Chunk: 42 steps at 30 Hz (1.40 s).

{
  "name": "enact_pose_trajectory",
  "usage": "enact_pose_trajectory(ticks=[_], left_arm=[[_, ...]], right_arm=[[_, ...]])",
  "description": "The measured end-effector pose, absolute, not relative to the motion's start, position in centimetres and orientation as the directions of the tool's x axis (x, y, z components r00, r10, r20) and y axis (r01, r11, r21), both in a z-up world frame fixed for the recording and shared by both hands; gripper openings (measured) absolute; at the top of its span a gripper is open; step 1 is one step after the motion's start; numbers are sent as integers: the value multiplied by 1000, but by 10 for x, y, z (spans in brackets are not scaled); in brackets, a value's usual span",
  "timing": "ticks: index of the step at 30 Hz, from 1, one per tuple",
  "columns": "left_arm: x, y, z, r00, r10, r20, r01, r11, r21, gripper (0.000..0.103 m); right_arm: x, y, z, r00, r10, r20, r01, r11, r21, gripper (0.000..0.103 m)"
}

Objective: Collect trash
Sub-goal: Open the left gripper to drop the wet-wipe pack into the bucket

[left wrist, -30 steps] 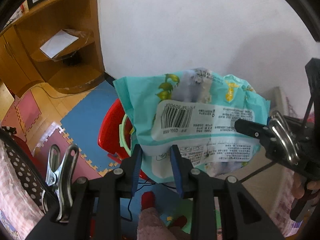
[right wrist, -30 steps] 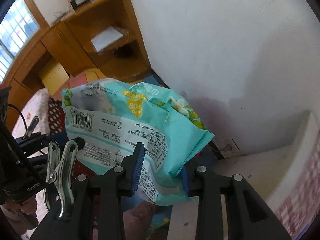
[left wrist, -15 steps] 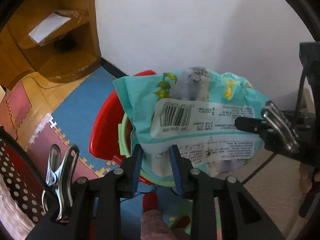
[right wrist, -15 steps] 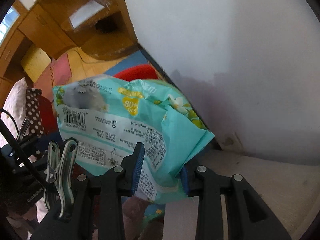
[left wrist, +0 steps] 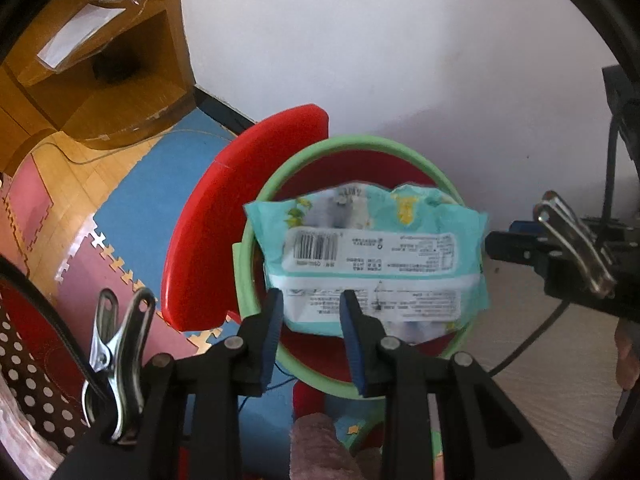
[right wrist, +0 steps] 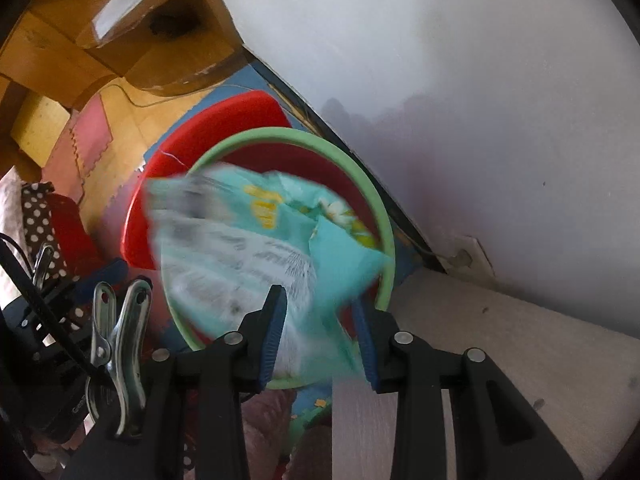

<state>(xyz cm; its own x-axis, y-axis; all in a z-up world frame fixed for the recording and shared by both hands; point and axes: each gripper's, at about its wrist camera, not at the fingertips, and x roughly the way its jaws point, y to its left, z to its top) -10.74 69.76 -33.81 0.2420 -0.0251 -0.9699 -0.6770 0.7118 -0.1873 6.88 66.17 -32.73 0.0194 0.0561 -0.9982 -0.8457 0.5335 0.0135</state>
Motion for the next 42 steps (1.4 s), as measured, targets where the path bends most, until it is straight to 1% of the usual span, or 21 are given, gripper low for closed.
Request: enact_pose_trajectory(ticks=[9,16,19,21,26,33,42], left_arm=[[-107,702,-338,243,-34,-970,-666,721,-192,31],[-99,698,-328,296,-32,-955,-651,724,-226,31],[-87,696,-340,303,-59,-951,-644,723,-250,31],[-81,696,-351,322,-89,-943,-655,698,-289,31],[-69,693,-370,356,-142,-923,-668,652,-358,31],[-52,682,-402,306,-164,-938,-672,661,-335,31],[-26,681,-455,168,-167,-972,-685,689,-237,31]], right_arm=[[71,663,-332,25,54,-998,-837,547,9,35],[62,659,-320,-24,121,-992,-839,537,86,35],[58,665,-331,-44,107,-993,-855,510,93,30],[59,667,-337,-38,95,-995,-848,524,82,30],[65,659,-326,-17,104,-994,-820,568,73,30],[68,641,-304,-16,146,-989,-784,613,103,30],[77,621,-288,-18,190,-982,-741,657,141,30]])
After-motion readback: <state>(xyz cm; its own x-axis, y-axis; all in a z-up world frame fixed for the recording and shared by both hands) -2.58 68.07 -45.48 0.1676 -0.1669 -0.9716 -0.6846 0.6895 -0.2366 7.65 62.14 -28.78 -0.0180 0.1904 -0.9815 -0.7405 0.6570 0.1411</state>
